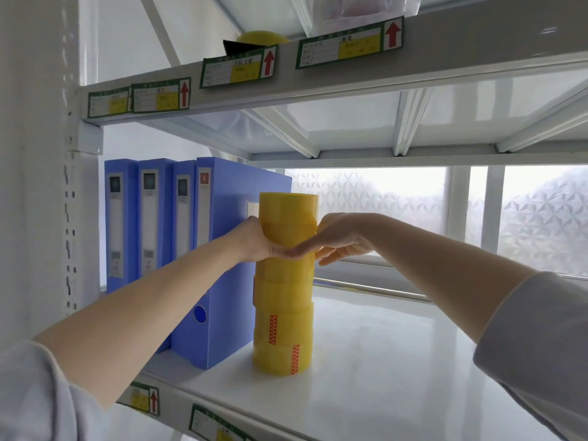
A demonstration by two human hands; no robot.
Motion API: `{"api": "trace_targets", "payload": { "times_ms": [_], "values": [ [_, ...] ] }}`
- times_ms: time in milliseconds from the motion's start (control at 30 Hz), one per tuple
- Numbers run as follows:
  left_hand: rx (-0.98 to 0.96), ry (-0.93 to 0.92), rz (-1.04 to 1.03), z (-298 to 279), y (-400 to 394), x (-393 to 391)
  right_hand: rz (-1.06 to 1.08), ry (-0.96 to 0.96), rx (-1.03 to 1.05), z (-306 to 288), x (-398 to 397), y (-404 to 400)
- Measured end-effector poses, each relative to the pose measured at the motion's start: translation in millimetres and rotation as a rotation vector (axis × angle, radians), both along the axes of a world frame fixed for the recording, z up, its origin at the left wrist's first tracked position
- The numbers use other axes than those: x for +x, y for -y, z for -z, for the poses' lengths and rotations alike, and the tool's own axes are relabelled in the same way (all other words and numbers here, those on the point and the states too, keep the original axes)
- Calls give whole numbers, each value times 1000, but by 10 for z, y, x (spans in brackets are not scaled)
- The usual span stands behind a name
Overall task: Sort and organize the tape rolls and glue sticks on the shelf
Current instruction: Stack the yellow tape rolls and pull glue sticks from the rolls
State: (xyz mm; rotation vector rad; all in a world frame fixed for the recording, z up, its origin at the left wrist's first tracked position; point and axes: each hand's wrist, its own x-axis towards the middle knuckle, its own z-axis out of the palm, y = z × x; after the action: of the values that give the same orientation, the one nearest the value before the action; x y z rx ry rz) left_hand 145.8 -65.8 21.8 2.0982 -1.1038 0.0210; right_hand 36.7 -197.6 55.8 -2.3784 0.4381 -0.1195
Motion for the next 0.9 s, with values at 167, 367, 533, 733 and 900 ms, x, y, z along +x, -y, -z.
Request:
{"api": "trace_targets", "payload": {
  "times_ms": [167, 367, 533, 733, 900],
  "values": [
    [-13, 21, 21, 206, -1, -56, 37, 8, -41, 248, 41, 16],
    [0, 17, -30, 214, -10, -40, 25, 71, -61, 258, 34, 5],
    [4, -74, -23, 405, -24, -77, -5, -11, -89, 403, 6, -9],
    [-10, -162, -33, 823, -30, -125, -51, -35, -33, 924, 59, -25],
    [-97, -161, -52, 905, -19, -179, -22, 36, -75, 1009, 41, -13]
  ]
}}
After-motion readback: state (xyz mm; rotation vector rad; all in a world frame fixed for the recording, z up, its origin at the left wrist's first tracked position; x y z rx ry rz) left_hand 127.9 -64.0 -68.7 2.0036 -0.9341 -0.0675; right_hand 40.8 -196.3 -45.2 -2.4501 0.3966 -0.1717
